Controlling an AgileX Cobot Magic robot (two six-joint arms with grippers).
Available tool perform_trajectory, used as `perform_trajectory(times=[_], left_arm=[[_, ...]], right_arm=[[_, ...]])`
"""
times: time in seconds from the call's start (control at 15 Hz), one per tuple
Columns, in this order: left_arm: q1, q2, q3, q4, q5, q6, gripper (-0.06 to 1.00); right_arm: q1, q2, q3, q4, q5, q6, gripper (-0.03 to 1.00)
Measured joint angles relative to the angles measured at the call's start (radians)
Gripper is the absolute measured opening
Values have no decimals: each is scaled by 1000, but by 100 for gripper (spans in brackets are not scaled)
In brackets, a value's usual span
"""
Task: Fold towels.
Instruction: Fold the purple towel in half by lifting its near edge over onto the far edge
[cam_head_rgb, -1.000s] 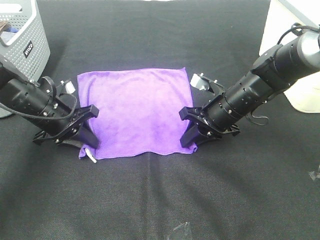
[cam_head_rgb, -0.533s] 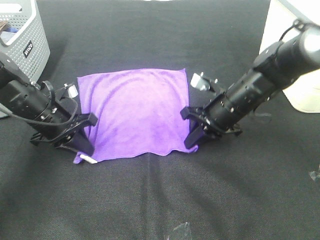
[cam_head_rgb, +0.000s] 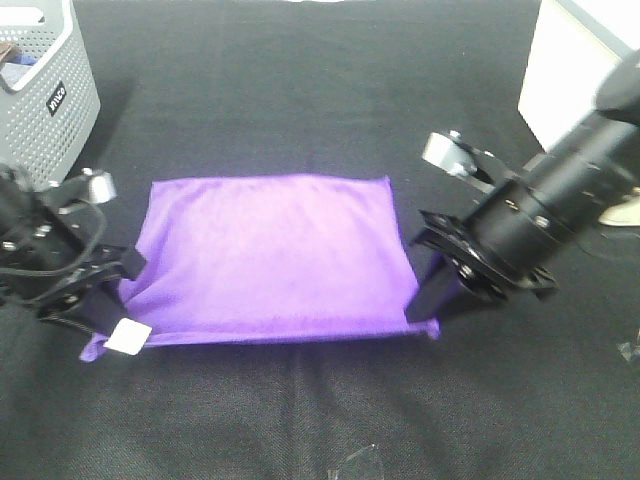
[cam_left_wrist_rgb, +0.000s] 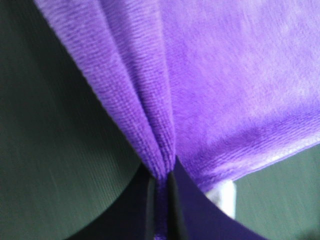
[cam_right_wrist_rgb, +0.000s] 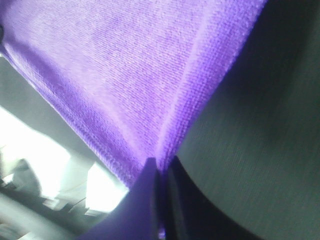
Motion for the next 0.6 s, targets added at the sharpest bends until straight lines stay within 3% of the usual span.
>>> perform_trajectory(times=[0.27,0.6], left_arm=[[-5,-99,21,50,-6,-103,1],[-5,-25,-157,97,-115,-125,1]], right_arm=[[1,-68,26,11,6,20,1],[1,89,-294,-92,-44,25,1]])
